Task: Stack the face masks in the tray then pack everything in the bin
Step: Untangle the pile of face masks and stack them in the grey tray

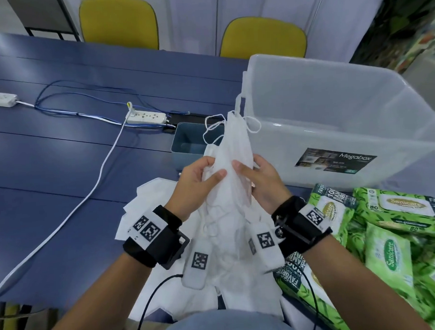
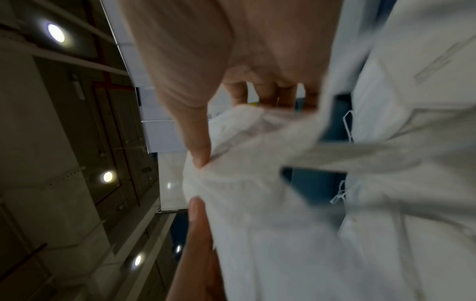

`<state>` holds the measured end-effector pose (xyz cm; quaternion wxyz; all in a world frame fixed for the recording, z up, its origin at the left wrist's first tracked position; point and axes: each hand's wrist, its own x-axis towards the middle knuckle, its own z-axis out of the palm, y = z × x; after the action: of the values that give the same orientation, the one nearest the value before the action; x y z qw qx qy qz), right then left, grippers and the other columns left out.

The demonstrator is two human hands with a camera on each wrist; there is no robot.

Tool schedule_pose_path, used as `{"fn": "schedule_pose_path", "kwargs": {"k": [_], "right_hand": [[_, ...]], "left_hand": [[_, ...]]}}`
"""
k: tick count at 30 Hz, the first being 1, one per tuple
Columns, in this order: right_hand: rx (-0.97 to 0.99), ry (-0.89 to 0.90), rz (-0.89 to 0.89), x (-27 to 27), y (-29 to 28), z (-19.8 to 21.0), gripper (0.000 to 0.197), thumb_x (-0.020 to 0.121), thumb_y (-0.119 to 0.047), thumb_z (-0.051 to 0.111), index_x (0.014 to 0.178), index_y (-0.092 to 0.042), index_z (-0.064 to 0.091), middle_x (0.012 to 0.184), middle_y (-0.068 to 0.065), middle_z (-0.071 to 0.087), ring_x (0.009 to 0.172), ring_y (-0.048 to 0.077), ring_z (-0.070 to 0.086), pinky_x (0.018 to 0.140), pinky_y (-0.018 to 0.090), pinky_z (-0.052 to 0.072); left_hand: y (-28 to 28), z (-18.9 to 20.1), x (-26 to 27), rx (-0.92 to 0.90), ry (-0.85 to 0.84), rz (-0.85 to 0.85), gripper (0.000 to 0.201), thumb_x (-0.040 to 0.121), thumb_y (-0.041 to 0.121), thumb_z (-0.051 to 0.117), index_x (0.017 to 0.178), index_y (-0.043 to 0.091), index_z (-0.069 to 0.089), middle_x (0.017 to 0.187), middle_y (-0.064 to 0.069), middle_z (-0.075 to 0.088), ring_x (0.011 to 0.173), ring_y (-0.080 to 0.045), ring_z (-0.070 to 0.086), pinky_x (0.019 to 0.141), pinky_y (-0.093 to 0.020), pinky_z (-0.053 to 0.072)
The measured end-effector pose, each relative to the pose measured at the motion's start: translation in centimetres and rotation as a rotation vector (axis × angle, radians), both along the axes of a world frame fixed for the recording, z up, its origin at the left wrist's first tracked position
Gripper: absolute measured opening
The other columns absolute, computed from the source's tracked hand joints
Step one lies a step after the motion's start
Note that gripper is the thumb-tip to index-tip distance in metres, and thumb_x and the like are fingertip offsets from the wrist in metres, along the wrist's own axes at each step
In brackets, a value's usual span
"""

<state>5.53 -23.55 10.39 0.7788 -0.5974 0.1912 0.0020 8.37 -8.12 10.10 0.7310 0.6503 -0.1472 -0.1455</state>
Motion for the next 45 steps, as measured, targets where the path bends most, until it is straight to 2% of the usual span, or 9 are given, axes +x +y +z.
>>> {"fn": "schedule_pose_path", "kwargs": {"k": [8, 15, 22, 26, 30, 33, 38, 41, 45], "right_hand": [[0.109, 0.032, 0.157, -0.5, -1.4, 0.2, 0.072, 0.063, -0.028, 0.083, 0.125, -0.004, 0.056, 0.122, 0.013, 0.065, 0.113, 0.031, 0.062, 0.096, 0.046, 0.05], [0.153, -0.102, 0.004, -0.6, -2.9, 1.5, 0.042, 0.074, -0.004, 0.07, 0.115, 0.004, 0.062, 0.113, 0.016, 0.068, 0.105, 0.029, 0.066, 0.089, 0.04, 0.054], [0.058, -0.221, -0.28, -0.4, -4.9, 3.5, 0.024, 0.079, 0.003, 0.069, 0.102, -0.005, 0.066, 0.095, 0.005, 0.075, 0.09, 0.022, 0.07, 0.072, 0.033, 0.057], [0.078, -0.413, -0.383, -0.8, -6.2, 5.5, 0.027, 0.082, 0.007, 0.064, 0.106, -0.006, 0.063, 0.094, -0.001, 0.075, 0.094, 0.017, 0.069, 0.084, 0.034, 0.055], [-0.196, -0.539, -0.315, -1.6, -6.1, 6.0, 0.035, 0.076, 0.002, 0.073, 0.109, -0.01, 0.068, 0.1, -0.004, 0.074, 0.092, 0.006, 0.067, 0.088, 0.024, 0.052], [-0.392, -0.672, 0.011, -2.0, -4.7, 5.0, 0.039, 0.062, -0.008, 0.081, 0.082, -0.04, 0.075, 0.102, -0.009, 0.07, 0.094, 0.013, 0.064, 0.085, 0.033, 0.051], [-1.138, -0.723, 0.181, -2.0, -3.5, 0.6, 0.026, 0.076, -0.024, 0.073, 0.096, -0.037, 0.065, 0.106, -0.016, 0.062, 0.115, 0.012, 0.047, 0.108, 0.065, 0.016], [-1.151, -0.709, 0.248, -2.5, -3.2, 0.2, 0.018, 0.079, -0.04, 0.063, 0.097, -0.039, 0.063, 0.113, -0.017, 0.057, 0.117, 0.008, 0.044, 0.111, 0.061, 0.004], [-1.208, -0.692, 0.284, -2.4, -3.8, 0.1, 0.022, 0.076, -0.032, 0.071, 0.097, -0.039, 0.064, 0.108, -0.019, 0.059, 0.114, 0.005, 0.047, 0.112, 0.051, 0.011]], "left_hand": [[1.2, 0.5, 0.1, -0.013, -0.014, -0.025, 0.009, 0.089, 0.004, 0.059, 0.096, 0.007, 0.063, 0.091, 0.004, 0.067, 0.085, -0.009, 0.063, 0.081, -0.023, 0.053], [1.5, 0.3, 0.2, 0.067, 0.032, 0.114, 0.018, 0.077, 0.009, 0.074, 0.095, 0.008, 0.071, 0.1, -0.001, 0.072, 0.09, -0.012, 0.067, 0.086, -0.031, 0.054], [2.2, 0.9, -0.1, 0.047, -0.005, -0.002, 0.061, 0.08, -0.01, 0.063, 0.126, 0.028, 0.051, 0.13, 0.008, 0.056, 0.112, -0.01, 0.06, 0.094, -0.04, 0.051], [2.6, 0.7, 0.2, 0.004, 0.007, 0.012, 0.08, 0.08, -0.011, 0.063, 0.132, 0.04, 0.031, 0.113, -0.018, 0.065, 0.1, -0.034, 0.063, 0.085, -0.047, 0.054], [1.9, 0.6, 0.3, 0.03, 0.013, 0.064, 0.062, 0.084, -0.011, 0.06, 0.121, 0.035, 0.041, 0.101, -0.018, 0.07, 0.087, -0.03, 0.067, 0.077, -0.042, 0.056], [1.3, 1.0, 0.2, 0.064, 0.028, 0.06, 0.033, 0.09, -0.006, 0.053, 0.094, 0.024, 0.066, 0.086, 0.001, 0.07, 0.072, -0.012, 0.061, 0.064, -0.028, 0.049], [0.6, 2.6, -0.3, -0.058, 0.269, 0.058, 0.035, 0.099, 0.023, 0.045, 0.07, 0.011, 0.061, 0.063, 0.001, 0.061, 0.057, -0.01, 0.056, 0.059, -0.023, 0.044], [0.8, 2.2, 0.4, -0.137, 0.384, -0.019, 0.051, 0.084, 0.047, 0.059, 0.098, -0.001, 0.067, 0.092, -0.013, 0.068, 0.084, -0.023, 0.064, 0.08, -0.034, 0.049], [1.2, 0.9, 0.6, 0.079, 0.143, 0.035, 0.013, 0.081, 0.009, 0.071, 0.092, 0.01, 0.065, 0.088, -0.001, 0.072, 0.08, -0.018, 0.065, 0.078, -0.035, 0.052]]}}
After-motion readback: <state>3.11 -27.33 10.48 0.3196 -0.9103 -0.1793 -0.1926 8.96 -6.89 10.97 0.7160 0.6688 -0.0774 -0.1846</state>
